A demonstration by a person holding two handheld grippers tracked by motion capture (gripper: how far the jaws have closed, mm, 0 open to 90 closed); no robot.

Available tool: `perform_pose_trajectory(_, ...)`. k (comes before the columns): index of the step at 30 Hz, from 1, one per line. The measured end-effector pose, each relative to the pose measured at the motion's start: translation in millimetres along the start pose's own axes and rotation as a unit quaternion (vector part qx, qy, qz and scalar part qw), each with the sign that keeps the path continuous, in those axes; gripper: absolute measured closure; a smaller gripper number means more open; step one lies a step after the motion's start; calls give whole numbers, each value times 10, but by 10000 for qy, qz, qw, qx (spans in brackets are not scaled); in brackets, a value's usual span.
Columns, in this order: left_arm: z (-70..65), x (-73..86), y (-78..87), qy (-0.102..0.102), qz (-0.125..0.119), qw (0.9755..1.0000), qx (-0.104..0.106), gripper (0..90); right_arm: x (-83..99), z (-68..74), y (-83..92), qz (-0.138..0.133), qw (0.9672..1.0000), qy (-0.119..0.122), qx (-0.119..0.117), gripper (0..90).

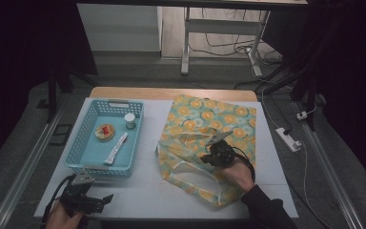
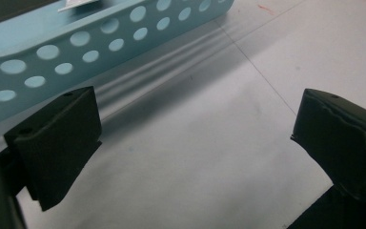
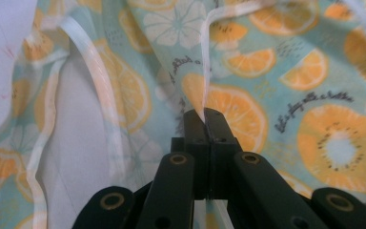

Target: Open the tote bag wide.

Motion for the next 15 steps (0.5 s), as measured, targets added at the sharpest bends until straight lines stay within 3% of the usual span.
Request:
perform_pose_trajectory(7, 1, -12, 20, 85, -109, 9998, 130, 29, -121, -10, 121, -319, 9994, 116, 73, 900)
perform_pose_trajectory(15, 12, -23, 48, 186, -251, 9991, 272, 40, -246, -64, 249, -641, 9979, -54, 92, 900)
Point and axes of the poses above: each handheld gripper's, and its own axes: y roughly backward along the jaws, x roughly out of its underside, z roughly to its left, the point moved 10 cm from there along -y, roughly forward along the jaws
